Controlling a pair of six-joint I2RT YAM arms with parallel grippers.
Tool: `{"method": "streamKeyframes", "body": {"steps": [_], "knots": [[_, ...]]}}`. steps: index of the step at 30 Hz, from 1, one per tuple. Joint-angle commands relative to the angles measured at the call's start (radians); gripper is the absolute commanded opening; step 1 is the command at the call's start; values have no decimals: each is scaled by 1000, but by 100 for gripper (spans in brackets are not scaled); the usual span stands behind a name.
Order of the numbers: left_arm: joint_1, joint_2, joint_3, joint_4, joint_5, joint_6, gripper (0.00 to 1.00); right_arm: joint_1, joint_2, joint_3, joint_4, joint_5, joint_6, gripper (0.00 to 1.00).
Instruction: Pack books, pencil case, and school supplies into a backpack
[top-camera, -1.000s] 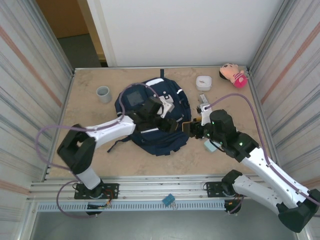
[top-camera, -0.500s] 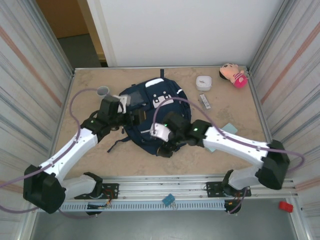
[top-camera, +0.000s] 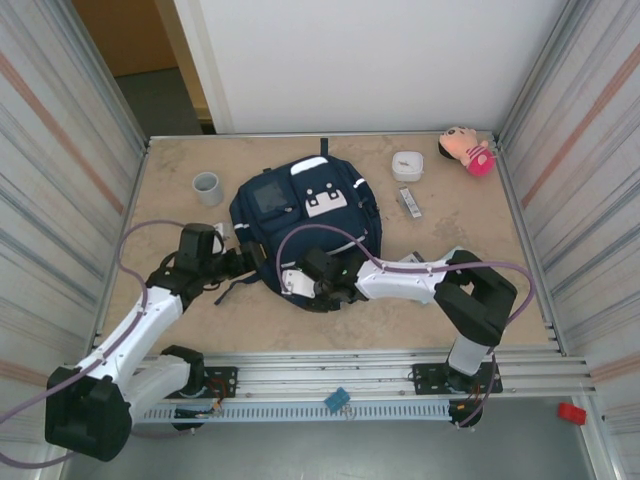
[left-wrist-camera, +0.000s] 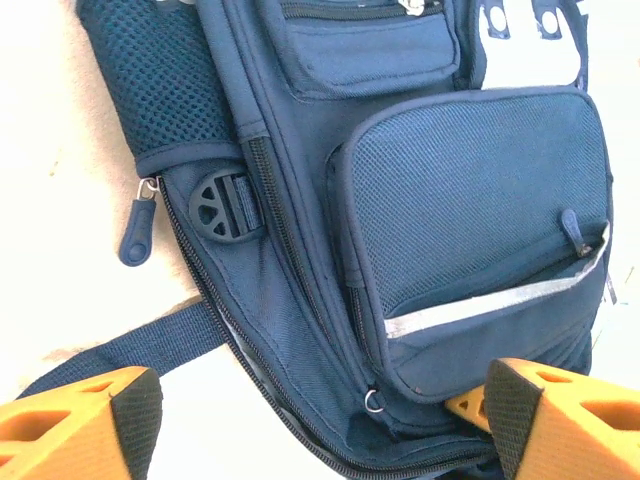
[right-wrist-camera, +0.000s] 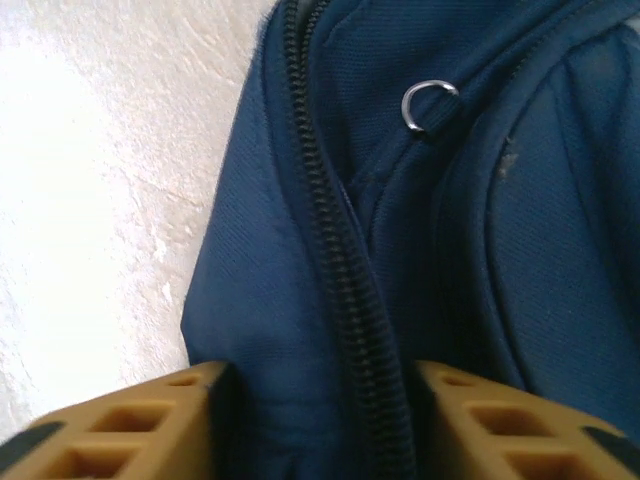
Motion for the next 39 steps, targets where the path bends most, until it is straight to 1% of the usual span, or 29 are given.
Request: {"method": "streamKeyframes", "body": {"steps": [1,2,3,4,6,10,13,16,18,21,25,27,30,33,37,39], "knots": [[29,-32,-15,29,23,-19,84,-2,-45,-17,49,76,-66,12],[35,-34,-17,31,23,-18,84,-2,-72,-21,37,72,-84,5],[40,-39,-18,31,26,-13,84,-2,-112,-30,23,62,-116,0],[44,-42,-21,34,28,-7,82,-4,-157,-35,2,50,-154,0],[47,-49,-27,47,38,3,76,-24,-238,-24,-64,8,-207,0],[48,-55,-61,140,105,13,73,-136,-344,100,-311,-163,-288,0],[47,-59,-98,237,158,20,72,-218,-365,207,-433,-217,-336,0],[47,-62,-135,306,156,21,67,-282,-359,299,-501,-243,-370,0],[44,-60,-175,378,146,26,67,-322,-355,337,-514,-260,-394,0],[34,-40,-250,540,136,54,63,-355,-342,384,-529,-270,-416,0],[2,24,-283,670,89,162,58,-374,-329,415,-543,-298,-433,0],[-5,76,-287,719,84,197,54,-380,-325,419,-539,-308,-432,0],[-5,160,-280,816,124,244,51,-382,-326,421,-529,-326,-430,0],[-17,233,-264,900,171,289,50,-384,-324,424,-525,-334,-429,0],[-42,307,-234,951,206,350,42,-384,-321,427,-525,-319,-429,0],[-49,334,-225,973,221,362,36,-384,-323,426,-524,-316,-426,0]]}}
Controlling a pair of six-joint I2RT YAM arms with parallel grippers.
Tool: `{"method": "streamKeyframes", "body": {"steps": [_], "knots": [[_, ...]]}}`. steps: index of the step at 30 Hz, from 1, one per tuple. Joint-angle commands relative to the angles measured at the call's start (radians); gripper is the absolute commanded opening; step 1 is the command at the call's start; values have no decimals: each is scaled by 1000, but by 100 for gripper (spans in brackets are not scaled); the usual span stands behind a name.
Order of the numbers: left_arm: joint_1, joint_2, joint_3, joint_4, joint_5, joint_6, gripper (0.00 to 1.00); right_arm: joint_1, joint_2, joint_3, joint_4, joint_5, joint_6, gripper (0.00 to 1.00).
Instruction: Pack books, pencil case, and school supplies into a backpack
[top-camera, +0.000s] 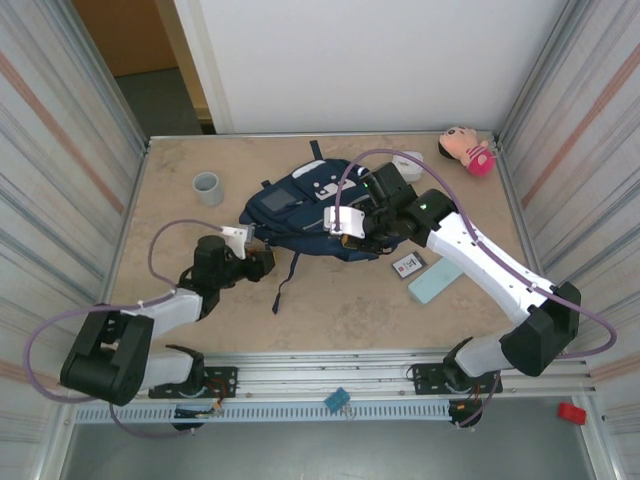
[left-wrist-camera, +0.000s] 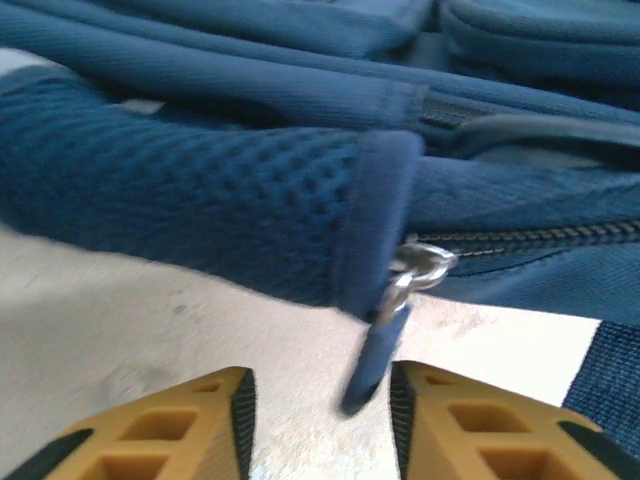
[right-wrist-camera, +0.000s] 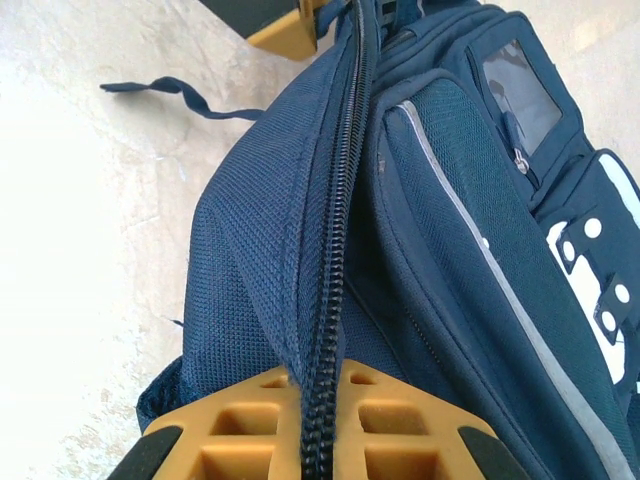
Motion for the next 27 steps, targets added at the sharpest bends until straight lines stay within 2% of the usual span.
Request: {"method": "streamKeyframes", "body": {"steps": [1,5,6,10,17,23,27], "knots": [[-12,27,36,120,57,76,34,-8,-12,61,30,-18,-22,0],[-33,16,38,141,67,100,5,-9,-16,55,35,-22,-8,0],[-44,2,36,134,57,110,0,-9,-18,51,40,-19,-1,0],[-79,-65,54,40,65,165,0,-8,-25,11,117,35,66,0],[-128,-191,100,-105,117,174,0,46,-32,-124,311,157,203,0],[-225,-198,195,-252,191,205,0,102,0,-206,472,201,332,0],[-304,-172,264,-337,225,234,0,103,18,-236,531,163,365,0]]}}
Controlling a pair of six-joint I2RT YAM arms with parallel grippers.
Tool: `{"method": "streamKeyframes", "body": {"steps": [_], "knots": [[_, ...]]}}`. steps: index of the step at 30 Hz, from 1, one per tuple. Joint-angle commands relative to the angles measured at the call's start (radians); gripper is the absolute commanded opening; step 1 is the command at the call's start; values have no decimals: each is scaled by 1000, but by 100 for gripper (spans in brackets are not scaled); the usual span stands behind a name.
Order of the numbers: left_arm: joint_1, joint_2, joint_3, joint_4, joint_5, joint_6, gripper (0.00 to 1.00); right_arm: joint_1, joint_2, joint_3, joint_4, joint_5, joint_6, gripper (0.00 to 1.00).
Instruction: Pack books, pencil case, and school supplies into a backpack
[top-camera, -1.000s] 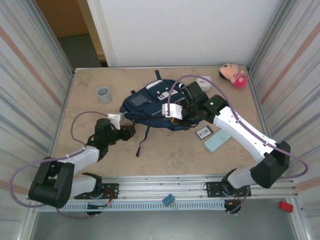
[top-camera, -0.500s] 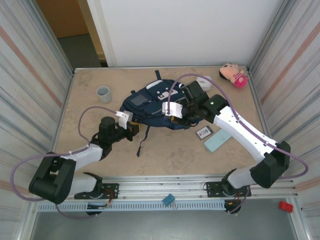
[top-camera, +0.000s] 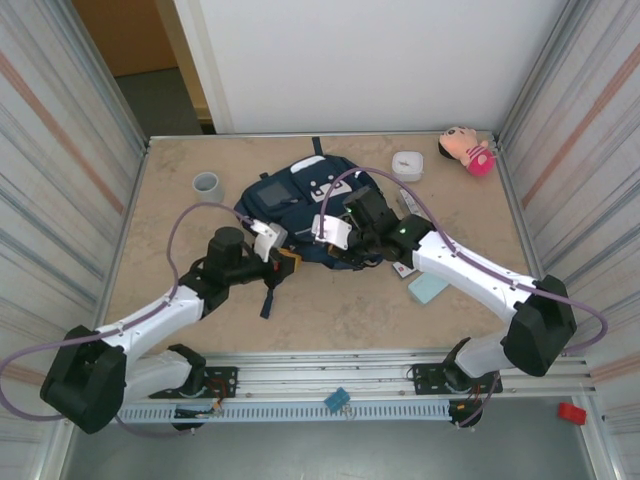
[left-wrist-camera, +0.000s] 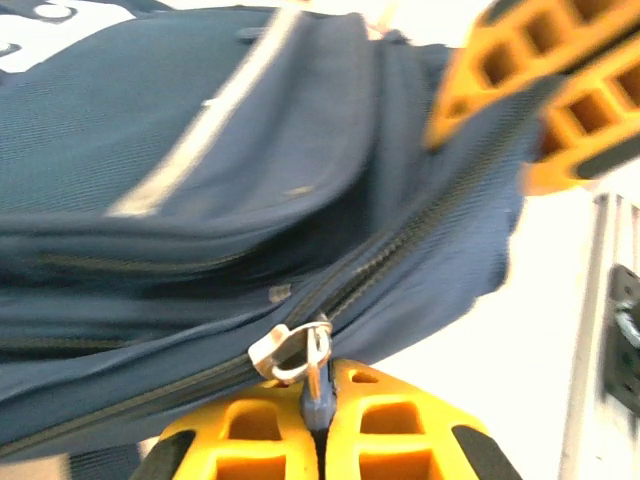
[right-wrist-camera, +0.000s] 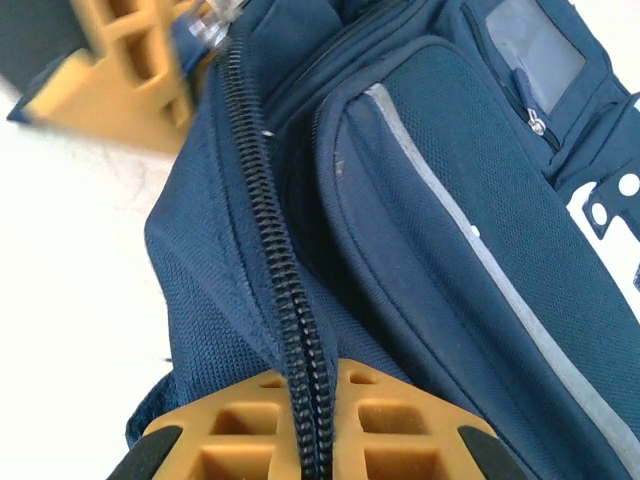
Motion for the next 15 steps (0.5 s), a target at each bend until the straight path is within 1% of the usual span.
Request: {"method": "streamKeyframes", "body": {"steps": [1,3,4,6,7,9,11,13,15], "knots": [[-76,3,96,-38,124,62,0,-1,12,-17,207,-4,69,0],[-100,16,118,-41,122,60,3,-5,4,-31,215,-51,50,0],[-107,16,129,-44,117,59,7,-11,-3,-36,209,-81,32,0],[-109,8,143,-61,97,64,19,-38,-16,-37,173,-153,-8,0],[-109,-4,148,-83,67,78,26,-65,-25,-32,141,-215,-34,0],[-109,-39,154,-147,11,128,41,-114,-45,-27,72,-346,-120,0],[-108,-85,155,-223,-56,208,58,-150,-71,-36,18,-430,-226,0],[-107,-131,155,-289,-121,298,68,-173,-89,-38,-45,-488,-337,0],[-107,-175,154,-342,-163,397,74,-191,-102,-32,-105,-530,-413,0]]}}
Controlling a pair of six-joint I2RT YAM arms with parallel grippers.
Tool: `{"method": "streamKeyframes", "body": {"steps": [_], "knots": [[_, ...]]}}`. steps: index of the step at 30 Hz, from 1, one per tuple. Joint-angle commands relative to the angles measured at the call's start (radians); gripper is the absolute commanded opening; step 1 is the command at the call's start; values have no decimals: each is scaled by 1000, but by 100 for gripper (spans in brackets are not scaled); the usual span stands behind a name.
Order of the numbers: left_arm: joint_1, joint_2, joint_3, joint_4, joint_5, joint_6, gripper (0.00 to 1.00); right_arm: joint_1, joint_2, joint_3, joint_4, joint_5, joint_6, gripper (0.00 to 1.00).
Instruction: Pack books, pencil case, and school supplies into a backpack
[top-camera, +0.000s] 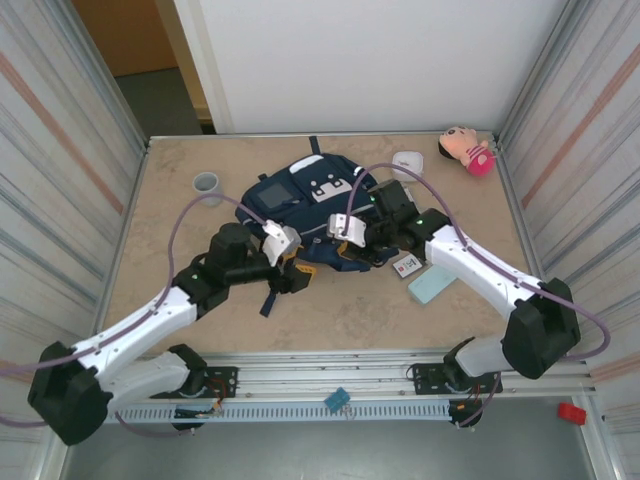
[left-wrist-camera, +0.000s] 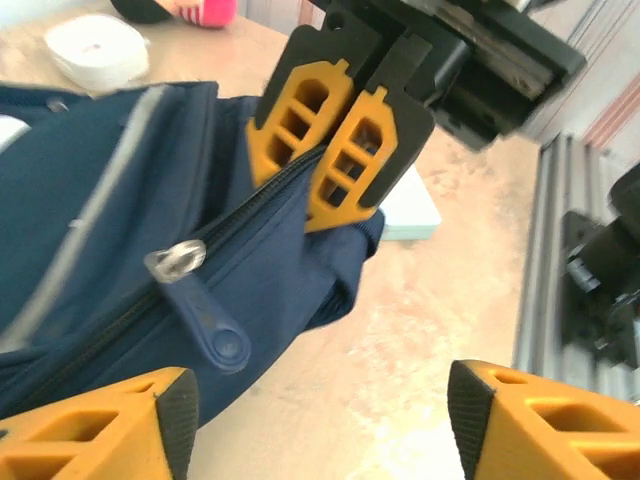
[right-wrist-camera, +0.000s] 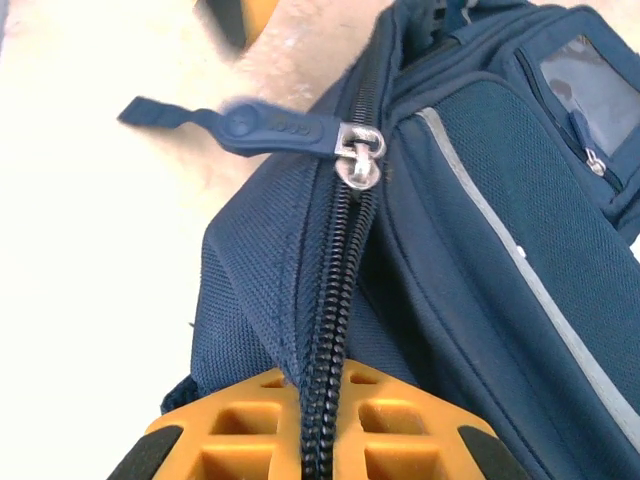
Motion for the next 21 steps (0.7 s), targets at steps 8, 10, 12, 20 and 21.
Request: {"method": "streamKeyframes", "body": {"steps": [8,10,12,20,21], "knots": [[-1,-82,-7,-98,-141,473,89,-33,-95,34,-178,-220,-306,0],[0,-33,-2,-77,-142,519,89,-33,-100,30,-178,-229,-310,0],[0,21,8,-68,-131,549,89,-33,-104,29,-178,-234,-311,0],[8,157,-14,53,-110,597,52,-54,-120,15,-180,-257,-303,0],[10,154,-24,77,-98,597,44,-60,-124,11,-180,-261,-296,0]]}}
